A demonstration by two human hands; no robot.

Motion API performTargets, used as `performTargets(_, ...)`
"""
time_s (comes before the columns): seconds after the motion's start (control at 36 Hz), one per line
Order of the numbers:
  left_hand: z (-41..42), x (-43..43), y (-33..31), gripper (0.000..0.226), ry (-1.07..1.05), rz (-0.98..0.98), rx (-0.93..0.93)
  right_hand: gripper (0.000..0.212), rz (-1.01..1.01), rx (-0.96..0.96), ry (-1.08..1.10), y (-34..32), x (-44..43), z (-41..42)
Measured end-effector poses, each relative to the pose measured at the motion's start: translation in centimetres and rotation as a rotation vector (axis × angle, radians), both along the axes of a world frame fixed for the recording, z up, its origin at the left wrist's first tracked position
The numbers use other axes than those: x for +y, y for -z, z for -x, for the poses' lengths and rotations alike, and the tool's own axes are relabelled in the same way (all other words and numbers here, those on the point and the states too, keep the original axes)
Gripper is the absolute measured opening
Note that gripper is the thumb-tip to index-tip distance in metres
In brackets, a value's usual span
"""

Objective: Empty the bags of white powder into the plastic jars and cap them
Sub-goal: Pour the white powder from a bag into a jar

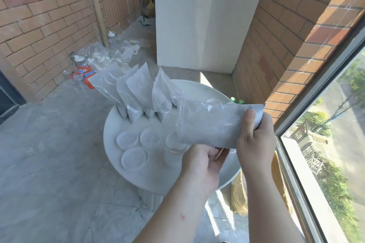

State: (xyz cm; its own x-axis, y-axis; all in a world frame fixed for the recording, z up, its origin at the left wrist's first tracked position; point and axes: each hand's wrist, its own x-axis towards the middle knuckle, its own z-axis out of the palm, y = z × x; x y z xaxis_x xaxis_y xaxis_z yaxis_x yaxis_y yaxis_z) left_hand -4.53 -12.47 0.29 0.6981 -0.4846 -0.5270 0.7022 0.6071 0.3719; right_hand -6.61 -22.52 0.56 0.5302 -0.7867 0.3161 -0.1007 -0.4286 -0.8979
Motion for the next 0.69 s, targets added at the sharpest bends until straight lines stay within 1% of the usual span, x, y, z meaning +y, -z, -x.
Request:
performTargets(0.08, 0.05, -0.08, 0.12, 0.048, -0.005, 0.012, 0.015, 0.05, 0.009, -0.011, -0.004, -0.04, 0.14, 0.06)
performTargets(0.22, 0.05, -0.22, 0.4, 0.052, -0.023, 0.007, 0.033, 0.038, 0.047, -0.007, -0.017, 0.24, 0.2, 0.08)
performTargets(0.39, -0.2, -0.18, 0.62, 0.056, -0.035, -0.007, 0.054, 0.037, 0.087, 0.002, -0.061, 0.56, 0.24, -0.3)
performTargets(0.47, -0.24, -0.2, 0.57, 0.057, -0.035, -0.008, 0.061, 0.039, 0.093, -0.002, -0.065, 0.58, 0.24, -0.37)
performTargets(0.69, -0.33, -0.23, 0.51, 0.054, -0.014, 0.01, 0.075, 0.036, 0.104, -0.018, -0.087, 0.41, 0.49, -0.45)
